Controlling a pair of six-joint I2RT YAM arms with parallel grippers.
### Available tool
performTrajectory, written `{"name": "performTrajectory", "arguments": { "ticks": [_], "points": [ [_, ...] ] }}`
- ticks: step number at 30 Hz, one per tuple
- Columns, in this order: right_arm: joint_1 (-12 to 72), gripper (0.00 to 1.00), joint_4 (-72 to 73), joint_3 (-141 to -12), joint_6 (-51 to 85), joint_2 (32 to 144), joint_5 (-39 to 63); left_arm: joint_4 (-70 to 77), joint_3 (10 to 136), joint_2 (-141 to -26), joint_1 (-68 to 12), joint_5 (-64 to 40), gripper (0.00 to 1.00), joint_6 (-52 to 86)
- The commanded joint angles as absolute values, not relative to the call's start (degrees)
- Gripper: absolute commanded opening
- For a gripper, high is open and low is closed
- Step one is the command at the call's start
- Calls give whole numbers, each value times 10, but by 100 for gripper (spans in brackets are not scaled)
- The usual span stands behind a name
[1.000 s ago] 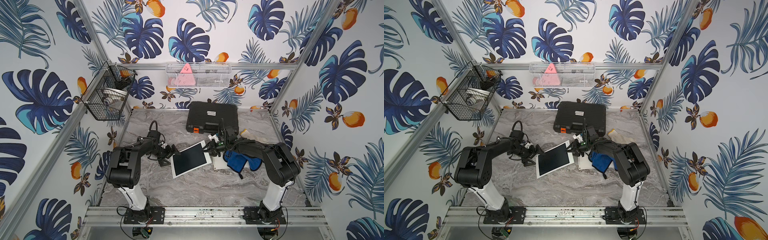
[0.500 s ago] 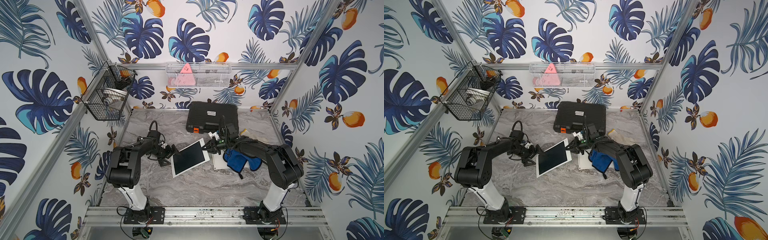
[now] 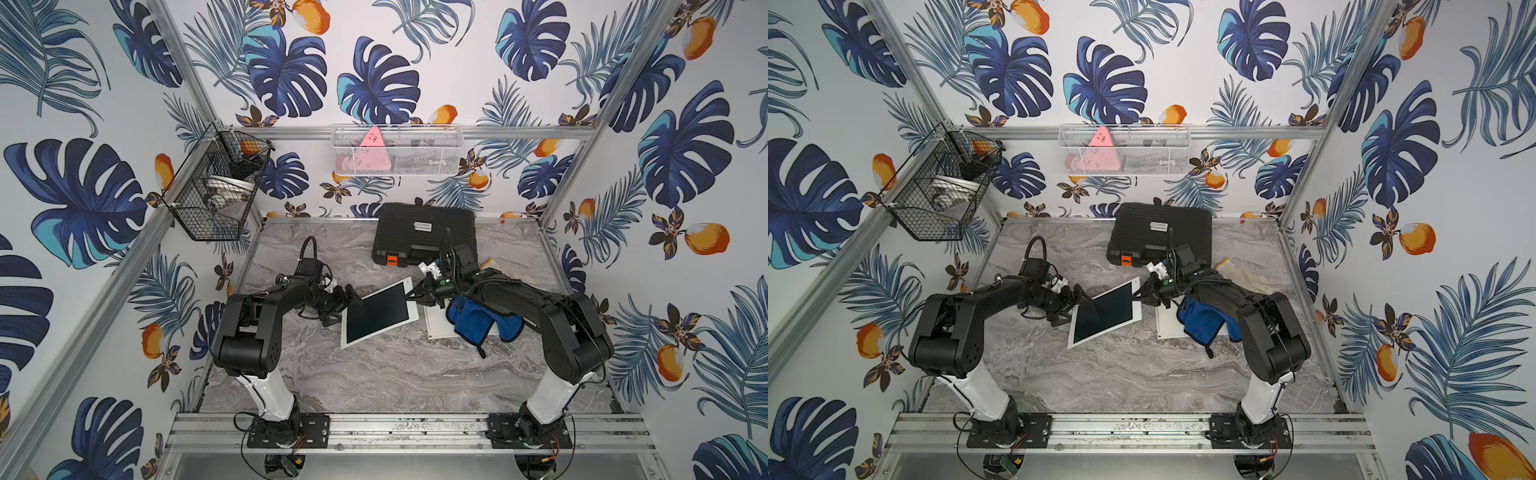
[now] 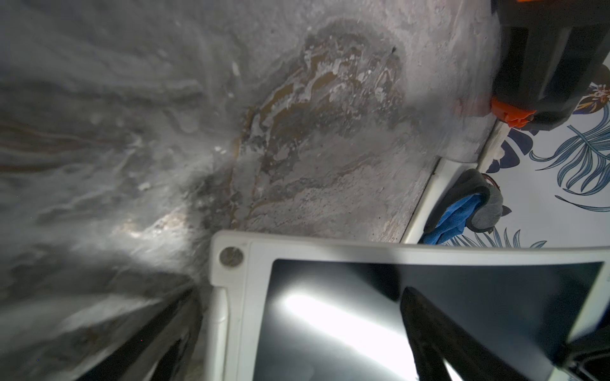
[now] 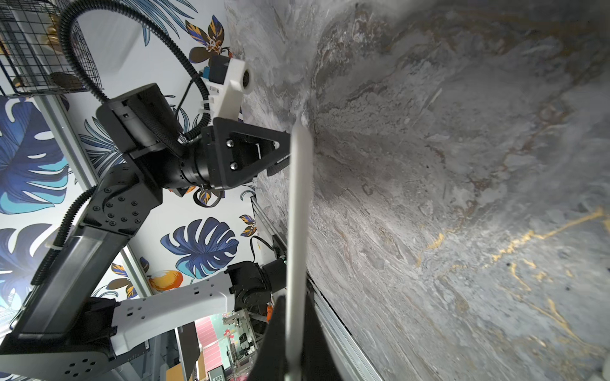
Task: Wipe the drawing tablet
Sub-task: Adjust the drawing tablet at the center of the board.
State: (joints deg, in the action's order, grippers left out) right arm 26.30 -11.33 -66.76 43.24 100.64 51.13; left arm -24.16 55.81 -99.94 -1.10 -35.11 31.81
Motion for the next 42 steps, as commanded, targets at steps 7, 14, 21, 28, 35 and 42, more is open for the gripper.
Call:
{"name": "performTrajectory", "arguments": {
  "ticks": [7,14,21,28,35,42],
  "points": [
    [266,0,-301,-750,289,926,349,-339,580,-880,-10,-189,99,353],
    [407,0,-313,-754,170,800,4,-395,603,-813,-15,-145,99,391],
    [563,0,-292,-781,57,779,-170,-446,633,-813,-14,-105,99,382],
    [768,0,-156,-710,-202,810,-457,-536,699,-814,-9,4,99,387],
    [830,0,-30,-623,-344,870,-500,-554,712,-813,7,17,99,395],
    [837,0,86,-541,-447,939,-498,-532,671,-801,7,-19,99,393]
  ]
}}
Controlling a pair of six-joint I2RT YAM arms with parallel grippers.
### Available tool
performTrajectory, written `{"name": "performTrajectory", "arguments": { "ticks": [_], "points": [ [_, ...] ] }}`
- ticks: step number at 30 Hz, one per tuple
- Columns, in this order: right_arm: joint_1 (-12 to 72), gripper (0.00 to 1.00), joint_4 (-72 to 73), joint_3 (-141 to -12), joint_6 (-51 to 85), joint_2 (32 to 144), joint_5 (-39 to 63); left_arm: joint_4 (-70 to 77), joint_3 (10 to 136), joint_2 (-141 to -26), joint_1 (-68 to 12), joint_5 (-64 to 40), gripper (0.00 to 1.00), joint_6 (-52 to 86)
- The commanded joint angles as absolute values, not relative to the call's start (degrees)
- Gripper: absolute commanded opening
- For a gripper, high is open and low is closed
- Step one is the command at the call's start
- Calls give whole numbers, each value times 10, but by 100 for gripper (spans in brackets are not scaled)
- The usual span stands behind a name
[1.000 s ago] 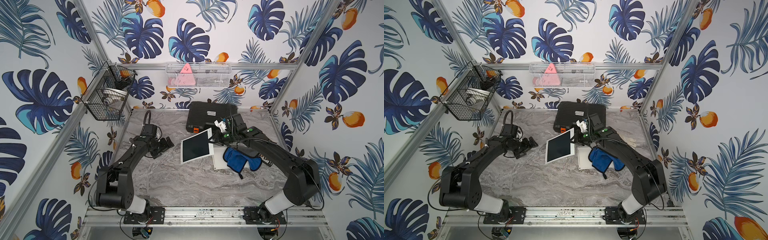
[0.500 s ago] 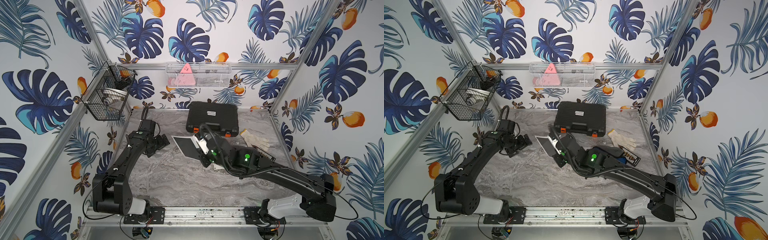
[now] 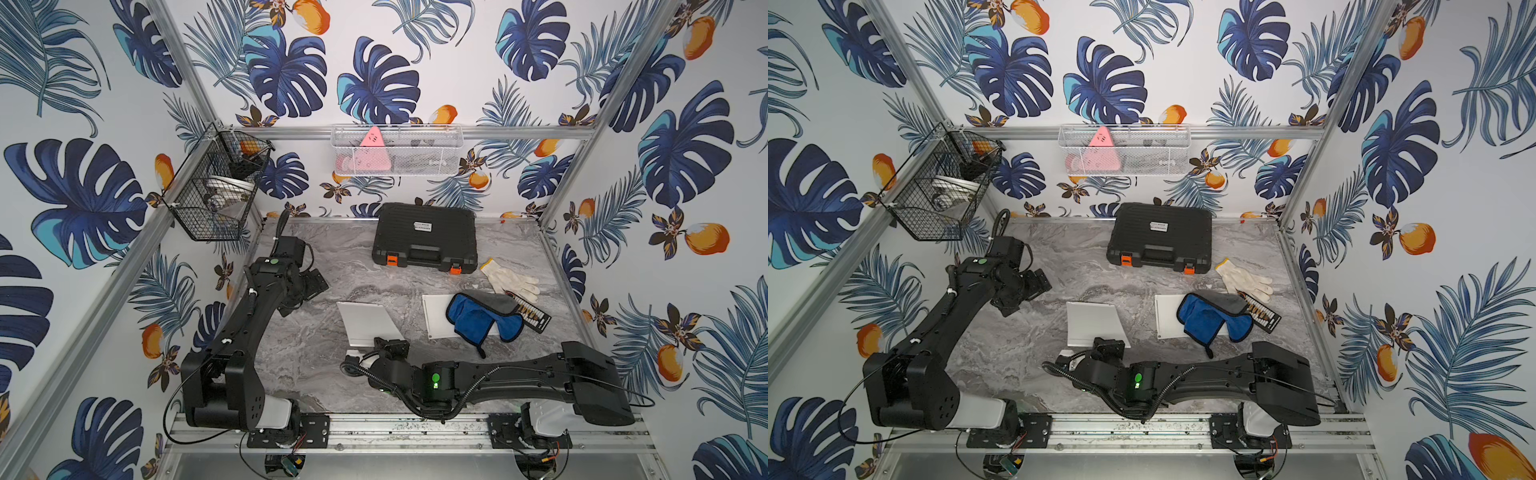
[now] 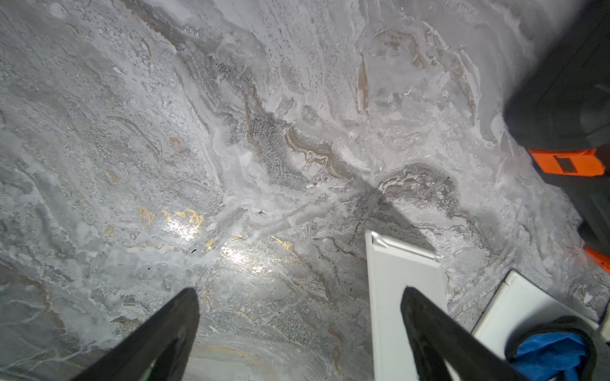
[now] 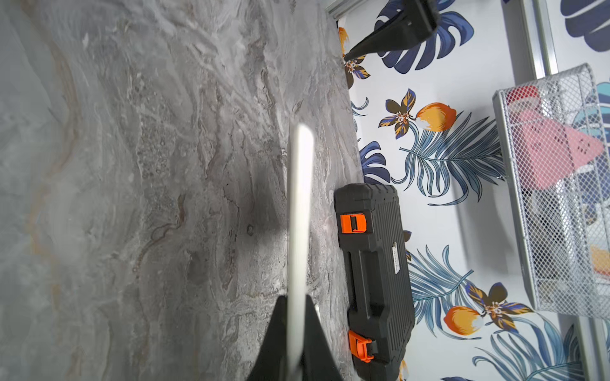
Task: Wipe the drawing tablet
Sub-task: Adjust the drawing tablet at the center of the board.
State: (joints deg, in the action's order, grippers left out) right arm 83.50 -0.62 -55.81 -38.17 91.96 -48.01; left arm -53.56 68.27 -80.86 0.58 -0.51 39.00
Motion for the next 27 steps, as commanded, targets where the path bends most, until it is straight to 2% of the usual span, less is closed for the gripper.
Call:
{"name": "performTrajectory", "arguments": {
  "ticks": [1,5,7,12,22,25,27],
  "points": [
    [836,0,87,-534,-449,946,-495,-529,665,-800,7,-22,99,392],
    [838,0,46,-516,-423,953,-448,-519,643,-797,7,-37,99,388],
    [838,11,0,-514,-392,956,-407,-510,634,-800,7,-48,99,386],
    [833,19,-62,-500,-338,971,-371,-479,600,-807,7,-89,99,388],
    [793,62,-206,-543,-189,915,-258,-463,560,-789,-14,-164,99,398],
    [728,70,-263,-583,-109,880,-177,-476,546,-771,-37,-165,99,404],
    [660,81,-271,-603,-43,865,-139,-480,522,-751,-59,-167,99,421]
  ]
}}
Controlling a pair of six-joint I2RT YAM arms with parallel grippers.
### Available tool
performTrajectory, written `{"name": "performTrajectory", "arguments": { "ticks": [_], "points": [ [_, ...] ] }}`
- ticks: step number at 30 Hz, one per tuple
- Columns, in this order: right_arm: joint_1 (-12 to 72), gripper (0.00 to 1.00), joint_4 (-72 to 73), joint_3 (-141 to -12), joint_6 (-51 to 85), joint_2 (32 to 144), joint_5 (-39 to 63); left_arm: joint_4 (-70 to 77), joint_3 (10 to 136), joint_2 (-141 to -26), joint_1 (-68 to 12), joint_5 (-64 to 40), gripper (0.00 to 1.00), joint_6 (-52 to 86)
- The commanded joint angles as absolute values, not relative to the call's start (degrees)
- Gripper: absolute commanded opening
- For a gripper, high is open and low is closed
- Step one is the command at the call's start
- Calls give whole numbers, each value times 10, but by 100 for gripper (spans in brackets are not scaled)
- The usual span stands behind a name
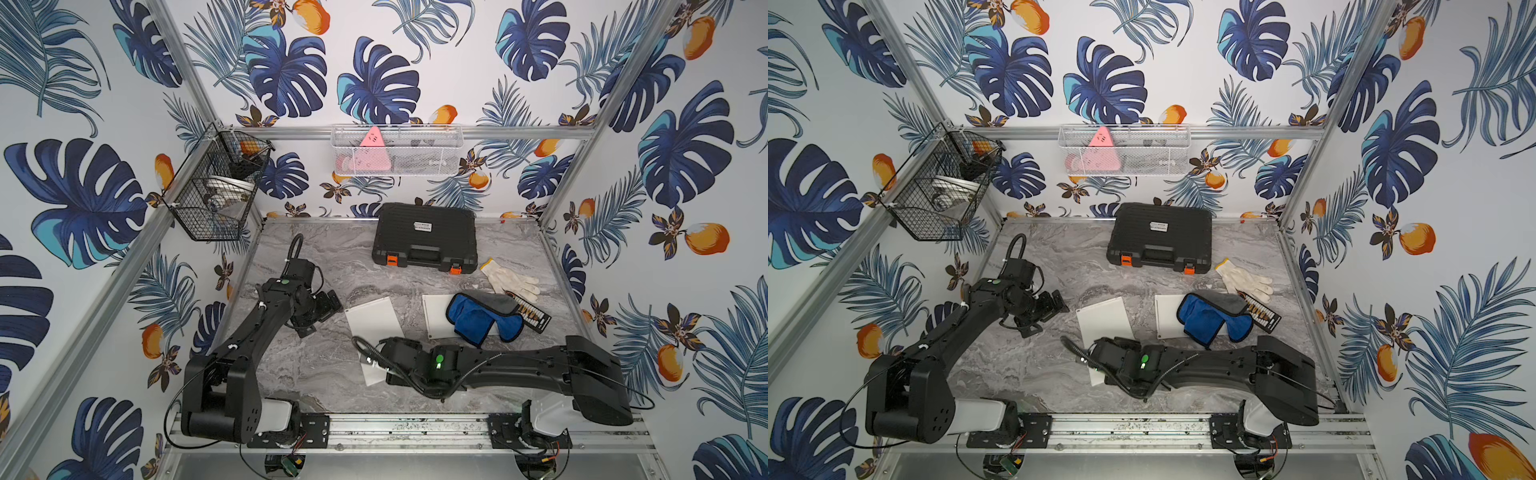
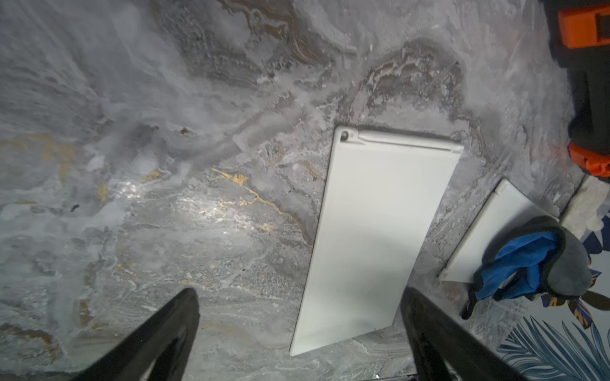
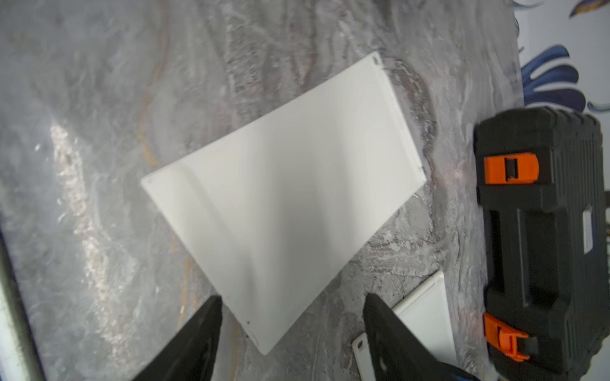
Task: Wipe the drawing tablet
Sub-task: Adjust the drawing tablet at the center of the board.
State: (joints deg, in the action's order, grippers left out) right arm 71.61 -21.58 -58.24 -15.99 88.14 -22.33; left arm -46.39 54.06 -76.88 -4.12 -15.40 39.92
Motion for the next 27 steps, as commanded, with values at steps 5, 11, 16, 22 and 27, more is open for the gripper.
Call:
{"name": "performTrajectory", "arguments": {
  "ticks": [5,11,16,22,27],
  "points": [
    [464,86,-361,-742,163,988,5,-407,413,-670,-116,-222,99,525],
    [381,83,-392,-854,310,1139,146,-419,369,-599,-187,-220,99,575],
    [366,83,-385,-893,350,1206,169,-384,331,-591,-253,-207,99,616],
    [366,82,-369,-920,358,1256,221,-313,309,-631,-320,-189,99,647],
    [377,82,-359,-945,360,1290,256,-229,295,-678,-356,-191,99,664]
  ]
}}
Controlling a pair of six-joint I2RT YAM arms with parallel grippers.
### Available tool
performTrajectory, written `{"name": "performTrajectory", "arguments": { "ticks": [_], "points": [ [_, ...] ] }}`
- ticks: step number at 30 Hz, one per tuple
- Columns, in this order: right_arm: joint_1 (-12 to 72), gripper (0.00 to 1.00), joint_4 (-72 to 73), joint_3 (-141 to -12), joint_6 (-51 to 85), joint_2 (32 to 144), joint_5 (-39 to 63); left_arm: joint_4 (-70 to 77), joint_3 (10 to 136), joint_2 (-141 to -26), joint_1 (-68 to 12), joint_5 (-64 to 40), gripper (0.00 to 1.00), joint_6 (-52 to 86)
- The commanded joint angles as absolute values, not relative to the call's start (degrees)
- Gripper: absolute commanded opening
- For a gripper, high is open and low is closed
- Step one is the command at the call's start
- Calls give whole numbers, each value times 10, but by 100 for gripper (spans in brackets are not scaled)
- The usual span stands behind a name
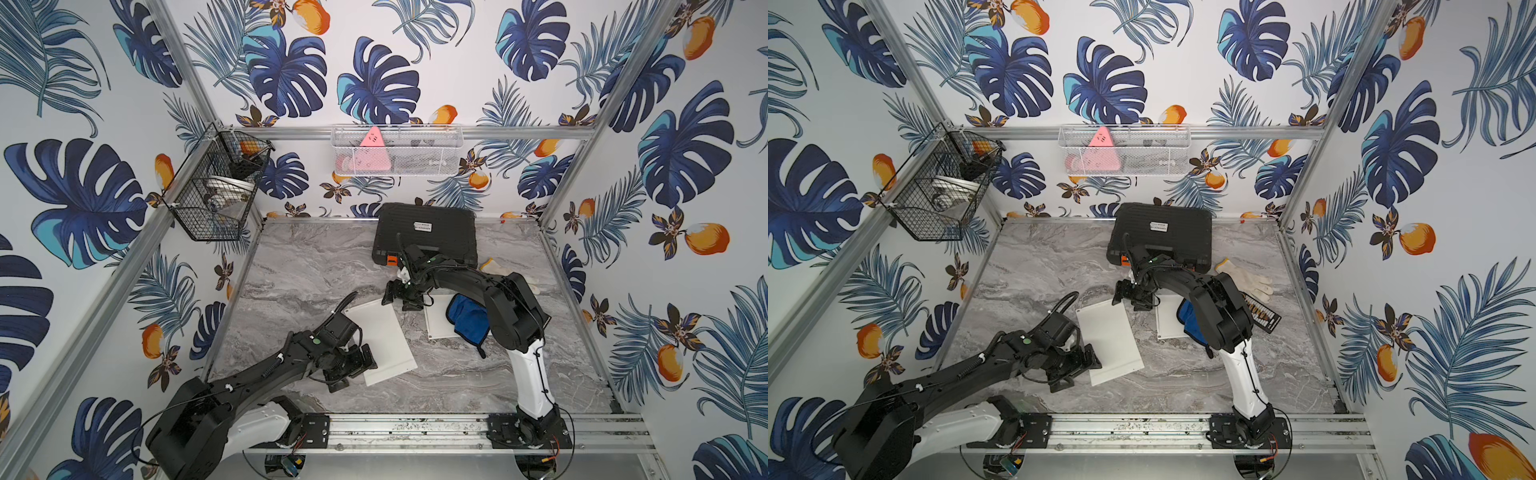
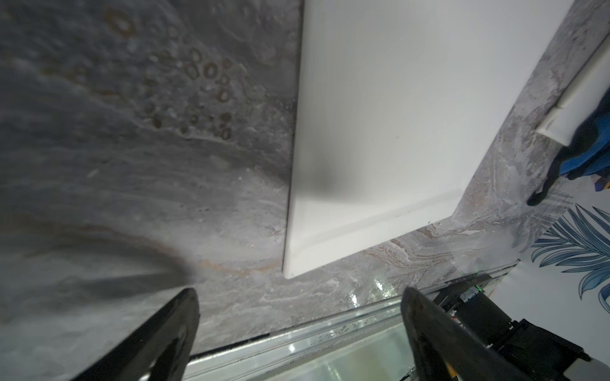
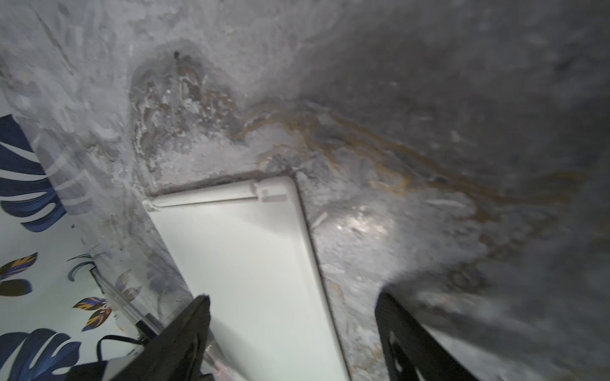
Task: Wipe the drawing tablet
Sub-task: Adjust the drawing tablet at the center of the board, then pick up the cleaning item from the drawing tablet.
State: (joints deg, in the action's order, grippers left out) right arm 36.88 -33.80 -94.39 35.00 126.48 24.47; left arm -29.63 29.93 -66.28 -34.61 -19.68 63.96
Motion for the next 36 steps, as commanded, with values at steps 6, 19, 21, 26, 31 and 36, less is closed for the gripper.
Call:
{"name": "performTrajectory", "arguments": {
  "ticks": [6,19,21,26,31,36],
  "points": [
    [413,81,-352,-1027,353,1346,336,-127,292,-745,-378,-199,99,688],
    [363,79,-329,-999,320,1193,284,-99,372,-806,-383,-183,99,644],
    [344,80,-352,-970,309,1114,192,-118,384,-787,-384,-180,99,638],
    [220,75,-417,-817,363,931,-35,-180,420,-744,-383,-171,99,622],
    [31,73,-476,-709,362,876,-69,-261,454,-732,-361,-167,99,584],
    [-22,74,-436,-661,366,909,-63,-302,454,-716,-296,-182,99,540]
  ]
}}
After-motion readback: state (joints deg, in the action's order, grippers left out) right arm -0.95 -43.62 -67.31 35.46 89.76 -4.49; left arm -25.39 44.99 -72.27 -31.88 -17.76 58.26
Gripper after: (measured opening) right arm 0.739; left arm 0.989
